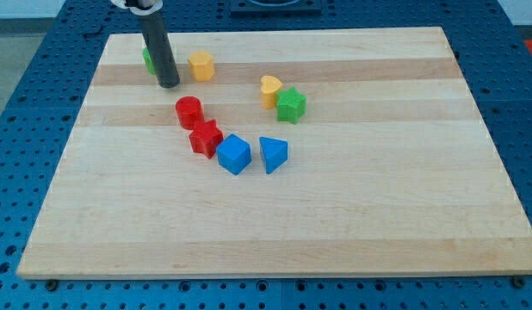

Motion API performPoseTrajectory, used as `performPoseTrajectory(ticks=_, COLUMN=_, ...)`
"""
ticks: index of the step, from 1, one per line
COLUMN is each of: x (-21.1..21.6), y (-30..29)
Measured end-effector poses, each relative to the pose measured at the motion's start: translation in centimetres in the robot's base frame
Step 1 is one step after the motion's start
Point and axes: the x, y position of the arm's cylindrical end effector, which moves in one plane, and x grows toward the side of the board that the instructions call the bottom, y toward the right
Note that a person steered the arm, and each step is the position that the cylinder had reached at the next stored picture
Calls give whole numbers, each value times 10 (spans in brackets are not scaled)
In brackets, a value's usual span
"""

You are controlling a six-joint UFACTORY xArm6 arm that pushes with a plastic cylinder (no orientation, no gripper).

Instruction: Push green circle to the top left

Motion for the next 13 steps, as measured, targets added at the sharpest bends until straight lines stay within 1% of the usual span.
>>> performPoseTrajectory(ticks=2, x=-27, y=-16)
performPoseTrajectory(ticks=3, x=-51, y=-47)
performPoseTrajectory(ticks=4, x=-58, y=-57)
performPoseTrajectory(ticks=5, x=-57, y=-25)
performPoseTrajectory(ticks=6, x=-78, y=-1)
performPoseTrajectory(ticks=7, x=-86, y=0)
performPoseTrajectory(ticks=8, x=-86, y=1)
performPoseTrajectory(ticks=10, x=-87, y=-20)
performPoseTrajectory(ticks=12, x=-97, y=-46)
performPoseTrajectory(ticks=13, x=-97, y=-45)
